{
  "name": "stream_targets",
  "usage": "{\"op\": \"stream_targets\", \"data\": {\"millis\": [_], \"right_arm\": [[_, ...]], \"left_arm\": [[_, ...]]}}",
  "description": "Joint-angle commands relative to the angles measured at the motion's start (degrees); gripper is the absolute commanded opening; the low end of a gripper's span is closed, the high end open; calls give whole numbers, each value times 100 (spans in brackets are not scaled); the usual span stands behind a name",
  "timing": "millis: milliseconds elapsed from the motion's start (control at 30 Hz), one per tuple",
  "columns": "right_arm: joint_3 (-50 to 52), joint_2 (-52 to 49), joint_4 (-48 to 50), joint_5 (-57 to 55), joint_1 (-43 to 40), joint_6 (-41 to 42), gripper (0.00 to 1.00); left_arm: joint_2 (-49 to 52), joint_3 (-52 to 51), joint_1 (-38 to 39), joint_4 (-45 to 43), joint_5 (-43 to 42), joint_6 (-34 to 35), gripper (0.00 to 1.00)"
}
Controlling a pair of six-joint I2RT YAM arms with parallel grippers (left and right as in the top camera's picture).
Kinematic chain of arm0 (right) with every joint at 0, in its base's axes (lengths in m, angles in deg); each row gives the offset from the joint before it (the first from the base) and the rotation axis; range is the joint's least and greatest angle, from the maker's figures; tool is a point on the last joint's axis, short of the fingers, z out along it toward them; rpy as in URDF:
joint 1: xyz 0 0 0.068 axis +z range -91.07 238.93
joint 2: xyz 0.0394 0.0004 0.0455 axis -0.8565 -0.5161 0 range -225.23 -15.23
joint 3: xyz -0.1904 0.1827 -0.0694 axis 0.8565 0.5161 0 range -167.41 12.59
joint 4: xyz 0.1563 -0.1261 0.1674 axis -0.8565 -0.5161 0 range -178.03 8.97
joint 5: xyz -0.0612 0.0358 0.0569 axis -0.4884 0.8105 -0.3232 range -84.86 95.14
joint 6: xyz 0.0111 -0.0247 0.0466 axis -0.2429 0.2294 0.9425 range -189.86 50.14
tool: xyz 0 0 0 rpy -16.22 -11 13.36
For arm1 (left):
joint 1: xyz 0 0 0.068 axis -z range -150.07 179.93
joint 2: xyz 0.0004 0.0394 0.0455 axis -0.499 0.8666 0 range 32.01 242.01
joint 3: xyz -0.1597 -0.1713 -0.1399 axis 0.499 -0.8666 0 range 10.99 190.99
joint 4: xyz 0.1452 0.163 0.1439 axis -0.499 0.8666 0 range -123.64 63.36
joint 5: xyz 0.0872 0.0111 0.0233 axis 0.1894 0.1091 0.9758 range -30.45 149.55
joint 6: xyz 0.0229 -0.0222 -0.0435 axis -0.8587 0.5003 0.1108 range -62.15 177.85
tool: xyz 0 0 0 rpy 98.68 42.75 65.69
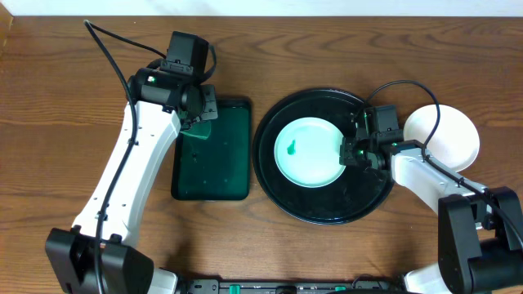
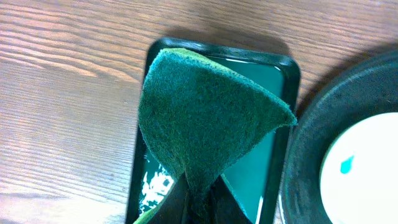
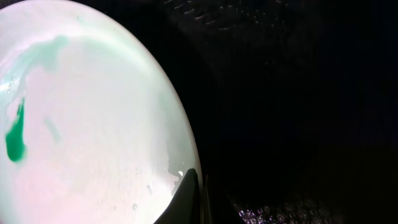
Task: Clean dirty plates on tray and stack at the side
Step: 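Carry the sponge right over the pale green plate with the left gripper, then wipe the pale green plate with the sponge while the right gripper holds its rim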
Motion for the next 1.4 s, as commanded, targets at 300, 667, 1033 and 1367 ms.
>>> {"op": "stream_targets", "data": {"millis": [300,667,1033,1367], "right_arm": [[17,-63,2,549,20,17,1],[22,-66,-59,385,20,17,1],[24,-66,-50,109,37,13,8],[24,-66,-33,-81,186,-52,1]], "left_arm": [[688,114,802,-363,-1248,649,8],[1443,114,1908,-1016,-1246,1204,7],[2087,114,2264,-1397,-1176,1519,7],[2131,114,2260,-1451,-811,1580,7]]}}
